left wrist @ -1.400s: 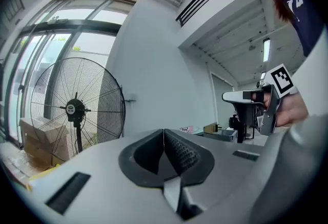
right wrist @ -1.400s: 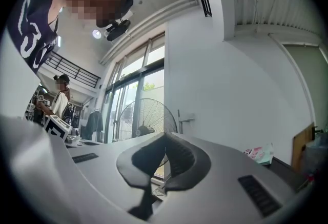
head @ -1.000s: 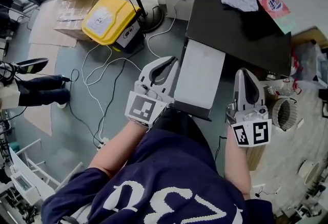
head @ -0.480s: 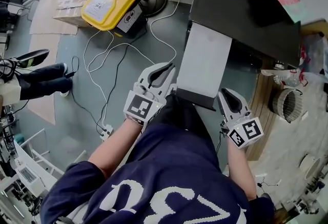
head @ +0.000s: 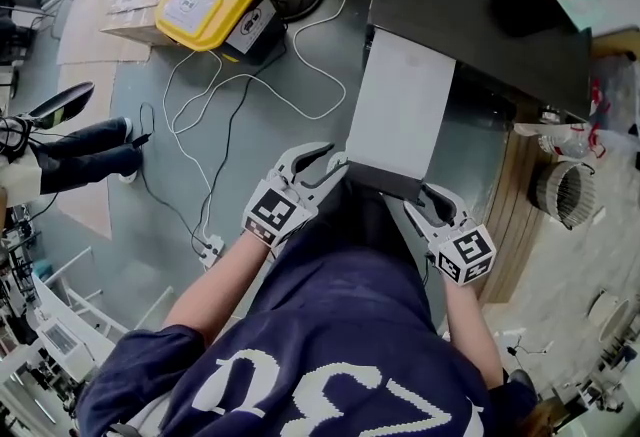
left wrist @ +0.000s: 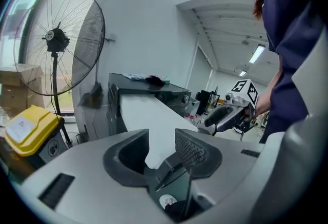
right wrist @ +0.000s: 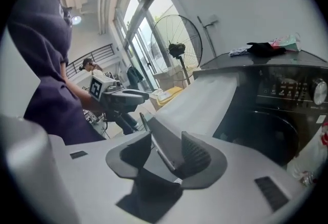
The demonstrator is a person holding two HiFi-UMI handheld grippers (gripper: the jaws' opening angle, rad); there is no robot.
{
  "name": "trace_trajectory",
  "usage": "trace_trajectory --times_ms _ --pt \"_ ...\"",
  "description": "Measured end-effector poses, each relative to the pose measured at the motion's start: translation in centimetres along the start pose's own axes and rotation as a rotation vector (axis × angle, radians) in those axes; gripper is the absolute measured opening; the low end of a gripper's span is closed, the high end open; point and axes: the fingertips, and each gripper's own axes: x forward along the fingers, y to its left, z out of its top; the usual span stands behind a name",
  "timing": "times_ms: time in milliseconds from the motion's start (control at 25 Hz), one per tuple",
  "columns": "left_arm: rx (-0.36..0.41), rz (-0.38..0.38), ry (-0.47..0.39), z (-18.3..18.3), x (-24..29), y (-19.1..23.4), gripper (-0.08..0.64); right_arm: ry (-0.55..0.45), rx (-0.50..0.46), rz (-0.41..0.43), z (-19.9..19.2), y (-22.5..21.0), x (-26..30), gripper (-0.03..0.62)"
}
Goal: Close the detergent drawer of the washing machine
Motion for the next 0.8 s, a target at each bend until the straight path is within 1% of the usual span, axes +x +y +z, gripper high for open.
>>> trace_trajectory --times_ms 160,320,440,600,680,800 --pt "-0.020 -0.053 0.043 -2.1 0.2 -1.1 0.166 0.049 0.003 0.006 -2.0 0.3 0.4 0.189" --pt "-0.022 -0.123 0.097 -4.1 0.6 -2.3 0.179 0.078 -0.014 -0.015 -2.6 -0.1 0.7 0.164" --pt "-0.024 -0.135 0.122 -5.2 0.9 -2.6 0.179 0.101 -0.021 -0.028 -3.2 -0.4 0.8 0.157" --pt "-0.066 -0.169 0.114 -5.5 0.9 -2.5 0.176 0.110 -0.041 -0.032 -3.1 -0.3 0.8 0.147" --pt "-0.060 -0.188 0.120 -5.4 0.8 -2.4 0.172 0.114 -0.051 -0.028 -3.0 -0.2 0.8 0.143" --pt "-0.037 -0.194 0.126 -5.2 0.7 -2.5 0.163 0.110 -0.059 -0.032 -2.8 0.0 0.7 0.140"
